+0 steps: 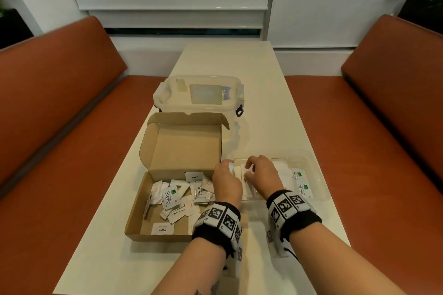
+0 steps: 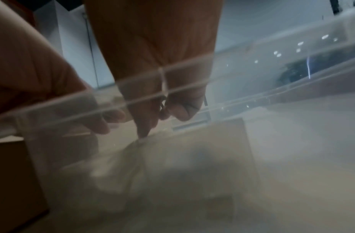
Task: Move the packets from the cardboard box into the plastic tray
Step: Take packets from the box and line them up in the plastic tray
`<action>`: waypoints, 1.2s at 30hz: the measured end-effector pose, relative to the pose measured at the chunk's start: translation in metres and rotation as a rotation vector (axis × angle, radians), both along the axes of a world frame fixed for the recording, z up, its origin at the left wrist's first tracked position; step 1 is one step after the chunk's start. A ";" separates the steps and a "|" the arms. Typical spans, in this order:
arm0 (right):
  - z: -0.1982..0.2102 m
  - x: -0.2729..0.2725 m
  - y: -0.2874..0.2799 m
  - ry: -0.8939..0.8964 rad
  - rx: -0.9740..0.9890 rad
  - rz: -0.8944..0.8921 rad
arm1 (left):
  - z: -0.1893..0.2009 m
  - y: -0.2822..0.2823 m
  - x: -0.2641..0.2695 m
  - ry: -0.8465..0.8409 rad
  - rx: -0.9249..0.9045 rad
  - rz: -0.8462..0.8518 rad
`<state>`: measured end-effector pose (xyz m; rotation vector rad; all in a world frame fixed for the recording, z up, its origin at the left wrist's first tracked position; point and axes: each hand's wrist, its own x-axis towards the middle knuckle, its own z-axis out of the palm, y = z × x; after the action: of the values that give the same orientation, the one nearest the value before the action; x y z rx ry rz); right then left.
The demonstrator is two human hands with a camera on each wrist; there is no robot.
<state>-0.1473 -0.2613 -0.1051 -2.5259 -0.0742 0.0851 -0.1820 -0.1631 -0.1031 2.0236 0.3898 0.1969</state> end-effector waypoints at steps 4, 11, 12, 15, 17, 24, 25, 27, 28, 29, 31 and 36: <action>0.002 -0.001 -0.001 0.005 -0.188 0.129 | 0.000 -0.001 0.000 -0.006 -0.008 0.000; 0.006 -0.004 -0.009 0.040 -0.257 0.109 | 0.001 0.000 0.000 0.008 0.016 0.004; 0.006 -0.006 -0.010 0.042 -0.248 0.105 | 0.002 -0.001 0.000 0.009 0.018 0.003; 0.006 -0.008 -0.010 0.046 -0.248 0.105 | 0.002 -0.001 0.000 0.012 0.023 -0.002; 0.007 -0.010 -0.011 0.045 -0.208 0.089 | 0.002 0.000 0.000 0.023 0.008 0.004; 0.020 -0.025 -0.005 -0.039 0.346 -0.034 | 0.014 0.001 0.002 -0.038 -0.150 0.072; 0.022 -0.029 -0.004 0.007 0.421 -0.030 | 0.017 0.000 0.002 -0.069 -0.202 0.079; 0.028 -0.036 -0.002 0.115 0.588 -0.016 | 0.023 0.001 0.003 -0.121 -0.359 0.097; 0.030 -0.038 -0.002 0.168 0.679 -0.010 | 0.026 0.001 0.004 -0.142 -0.445 0.104; 0.032 -0.040 -0.003 0.217 0.760 -0.002 | 0.028 0.001 0.004 -0.159 -0.523 0.106; 0.035 -0.042 -0.005 0.276 0.870 0.020 | 0.031 0.001 0.003 -0.188 -0.635 0.102; 0.033 -0.039 -0.015 0.154 0.888 -0.055 | 0.028 0.003 0.002 -0.193 -0.668 0.105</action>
<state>-0.1865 -0.2759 -0.0721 -1.6274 0.0195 0.1792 -0.1801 -0.1600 -0.0755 1.3168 0.3779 0.2817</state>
